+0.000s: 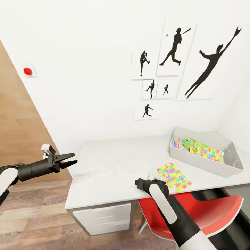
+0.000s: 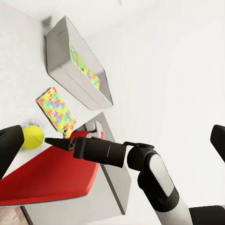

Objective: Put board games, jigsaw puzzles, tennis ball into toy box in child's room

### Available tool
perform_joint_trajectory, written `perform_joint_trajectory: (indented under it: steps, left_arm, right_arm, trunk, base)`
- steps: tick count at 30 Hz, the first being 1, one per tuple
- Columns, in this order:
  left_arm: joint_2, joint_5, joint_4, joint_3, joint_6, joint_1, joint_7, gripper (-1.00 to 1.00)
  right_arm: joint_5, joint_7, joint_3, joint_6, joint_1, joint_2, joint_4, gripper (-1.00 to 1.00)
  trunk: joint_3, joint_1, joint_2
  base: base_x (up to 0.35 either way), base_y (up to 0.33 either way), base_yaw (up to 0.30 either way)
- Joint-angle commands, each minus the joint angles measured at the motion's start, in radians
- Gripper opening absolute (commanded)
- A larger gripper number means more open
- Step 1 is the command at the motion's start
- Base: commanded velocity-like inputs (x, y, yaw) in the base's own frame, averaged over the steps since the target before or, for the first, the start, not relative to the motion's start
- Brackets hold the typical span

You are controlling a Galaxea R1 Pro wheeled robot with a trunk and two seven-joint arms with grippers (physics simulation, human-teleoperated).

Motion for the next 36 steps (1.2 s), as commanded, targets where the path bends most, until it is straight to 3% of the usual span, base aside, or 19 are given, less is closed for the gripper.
perform_joint_trajectory:
  steps: [1, 36]
  left_arm:
    - [0.001, 0.000, 0.001, -0.001, 0.003, -0.001, -0.004, 1.00]
    - [0.001, -0.001, 0.001, -0.001, 0.003, -0.001, -0.004, 1.00]
  right_arm:
    - [-0.008, -0.010, 0.001, 0.002, -0.001, 0.000, -0.001, 1.00]
    - [-0.007, -0.010, 0.001, 0.002, -0.001, 0.001, 0.000, 1.00]
  trunk:
    - [-0.004, 0.001, -0.002]
    - [-0.061, 0.001, -0.002]
  base:
    - [0.000, 0.000, 0.000]
    - [0.054, -0.003, 0.000]
